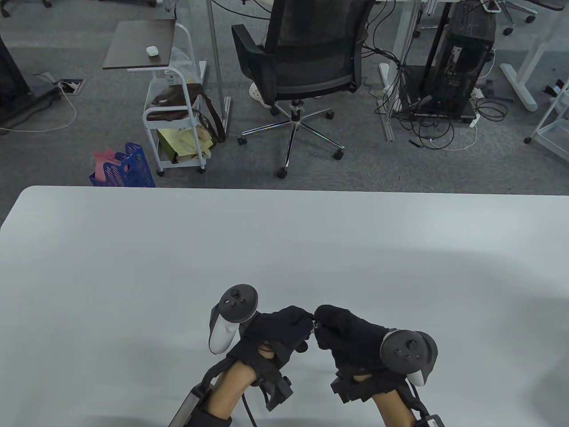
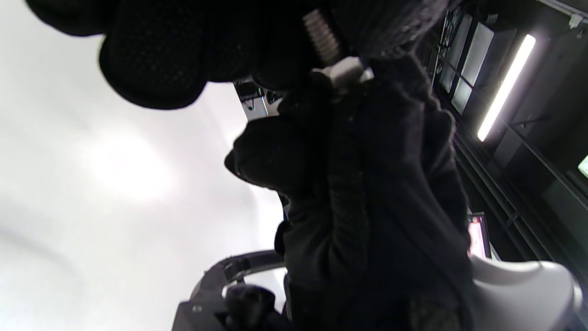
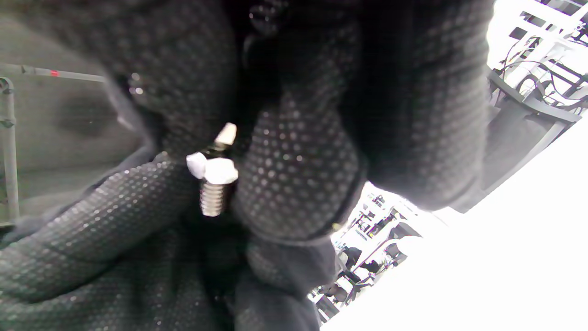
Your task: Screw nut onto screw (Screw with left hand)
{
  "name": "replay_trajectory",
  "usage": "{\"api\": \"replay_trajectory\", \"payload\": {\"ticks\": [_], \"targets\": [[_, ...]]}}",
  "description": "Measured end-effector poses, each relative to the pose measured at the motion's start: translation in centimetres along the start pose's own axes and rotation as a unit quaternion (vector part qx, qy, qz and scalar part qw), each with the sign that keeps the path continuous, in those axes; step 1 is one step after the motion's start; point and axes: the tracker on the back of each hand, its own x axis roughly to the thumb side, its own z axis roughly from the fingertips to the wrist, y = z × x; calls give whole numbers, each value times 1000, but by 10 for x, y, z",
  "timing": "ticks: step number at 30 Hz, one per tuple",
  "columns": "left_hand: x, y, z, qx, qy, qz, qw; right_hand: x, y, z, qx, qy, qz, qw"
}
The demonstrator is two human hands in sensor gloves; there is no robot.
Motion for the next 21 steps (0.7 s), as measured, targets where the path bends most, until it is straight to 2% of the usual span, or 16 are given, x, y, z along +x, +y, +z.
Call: {"api": "replay_trajectory", "payload": {"ticks": [3, 8, 15, 18, 21], "targets": [[0, 0, 0, -23, -6, 3, 1000, 0, -1, 0, -4, 1, -5, 1000], [0, 2, 1, 18, -7, 0, 1000, 0, 0, 0, -2, 1, -4, 1000], [4, 1, 0, -13, -12, -12, 1000, 0, 0, 0, -4, 1, -6, 1000], [0, 1, 1, 0, -13, 14, 1000, -1, 0, 0, -4, 1, -6, 1000], [0, 1, 1, 15, -6, -4, 1000, -1, 0, 0, -3, 1, -5, 1000]]}}
